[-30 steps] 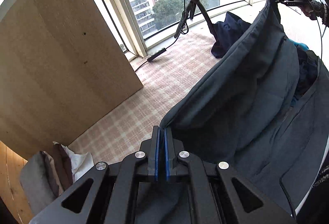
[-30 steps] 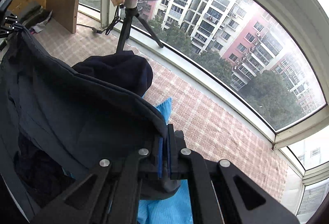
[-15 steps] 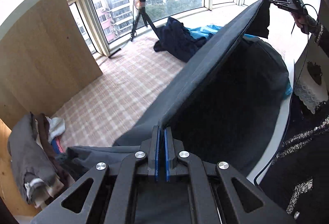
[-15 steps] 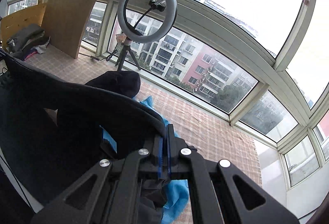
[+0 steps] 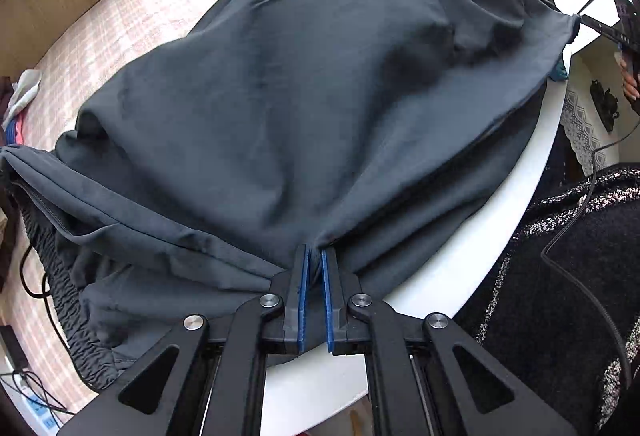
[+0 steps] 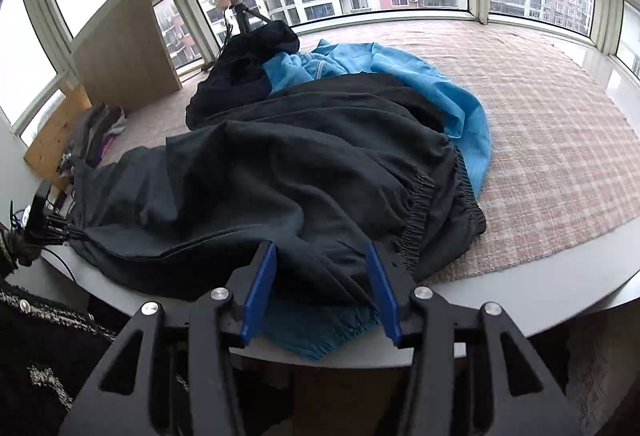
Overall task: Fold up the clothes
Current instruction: 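Lay the trousers back on the mat with both grippers and release, then grasp the elastic trouser cuff with the right gripper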
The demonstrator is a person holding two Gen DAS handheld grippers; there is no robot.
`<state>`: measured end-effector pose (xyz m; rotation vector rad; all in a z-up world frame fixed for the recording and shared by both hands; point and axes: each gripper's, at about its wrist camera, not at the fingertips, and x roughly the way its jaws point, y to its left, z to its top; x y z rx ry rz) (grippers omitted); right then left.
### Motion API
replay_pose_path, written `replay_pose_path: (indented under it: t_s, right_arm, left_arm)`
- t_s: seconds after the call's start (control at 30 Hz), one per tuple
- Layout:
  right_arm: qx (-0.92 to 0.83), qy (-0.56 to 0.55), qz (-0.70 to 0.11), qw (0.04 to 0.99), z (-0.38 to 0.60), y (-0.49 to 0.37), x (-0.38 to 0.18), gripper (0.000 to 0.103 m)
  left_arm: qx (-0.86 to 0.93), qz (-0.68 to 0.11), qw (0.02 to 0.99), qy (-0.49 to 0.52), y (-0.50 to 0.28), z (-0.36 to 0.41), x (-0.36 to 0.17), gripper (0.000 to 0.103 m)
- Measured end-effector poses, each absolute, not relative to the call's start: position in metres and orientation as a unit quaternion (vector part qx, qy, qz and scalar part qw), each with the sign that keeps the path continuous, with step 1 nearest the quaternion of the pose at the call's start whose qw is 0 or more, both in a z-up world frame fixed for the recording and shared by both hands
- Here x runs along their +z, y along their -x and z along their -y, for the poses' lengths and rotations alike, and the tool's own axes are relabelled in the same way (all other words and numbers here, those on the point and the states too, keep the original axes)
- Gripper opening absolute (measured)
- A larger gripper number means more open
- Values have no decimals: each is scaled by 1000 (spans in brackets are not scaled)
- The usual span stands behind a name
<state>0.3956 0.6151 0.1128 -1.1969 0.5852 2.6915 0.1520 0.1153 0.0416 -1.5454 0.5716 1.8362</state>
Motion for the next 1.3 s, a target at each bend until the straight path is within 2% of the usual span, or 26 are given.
replay_pose_path:
  t_s: [0.1, 0.2, 0.4, 0.5, 0.57, 0.6, 0.63, 0.73, 0.77, 0.8, 0.83, 0.87, 1.1, 1.3]
  right_arm:
    - [884, 358, -283, 97, -659, -403, 102, 46]
    - [873, 361, -313, 101, -683, -393, 80, 46]
    - [871, 411, -259, 74, -683, -341, 50, 46]
    - [853, 437, -278, 59, -686, -328, 30, 46]
    - [859, 431, -271, 53, -682, -332, 33, 35]
    - [863, 426, -265, 50, -680, -335, 35, 15]
    - [869, 419, -257, 47, -677, -339, 41, 6]
    - [883, 401, -243, 27, -674, -348, 59, 6]
    - [883, 403, -240, 27, -677, -349, 62, 8]
    - [881, 408, -237, 32, -681, -349, 63, 22]
    - [878, 412, -240, 37, -686, -349, 60, 51]
    - [874, 417, -244, 42, -692, -348, 57, 60]
    - [859, 438, -263, 41, -698, -337, 21, 62]
    - [878, 436, -191, 45, -670, -334, 33, 62]
  left_arm:
    - [700, -228, 337, 587, -154, -122, 52, 9]
    - [696, -242, 336, 586, -157, -129, 57, 10]
    - [688, -229, 336, 602, -166, -132, 61, 11]
    - [685, -231, 331, 607, -174, -133, 58, 11]
    - [692, -221, 323, 607, -172, -131, 58, 11]
    - [696, -214, 320, 606, -172, -129, 58, 11]
    - [701, -206, 317, 604, -171, -128, 59, 11]
    - [709, -195, 317, 599, -169, -130, 58, 11]
    - [710, -193, 319, 597, -168, -131, 58, 11]
    - [711, -191, 321, 596, -166, -132, 58, 11]
    - [712, -189, 322, 594, -164, -132, 59, 11]
    - [713, -188, 324, 593, -161, -134, 59, 11]
    - [711, -189, 327, 593, -147, -156, 54, 11]
    - [708, -197, 333, 590, -144, -165, 57, 11]
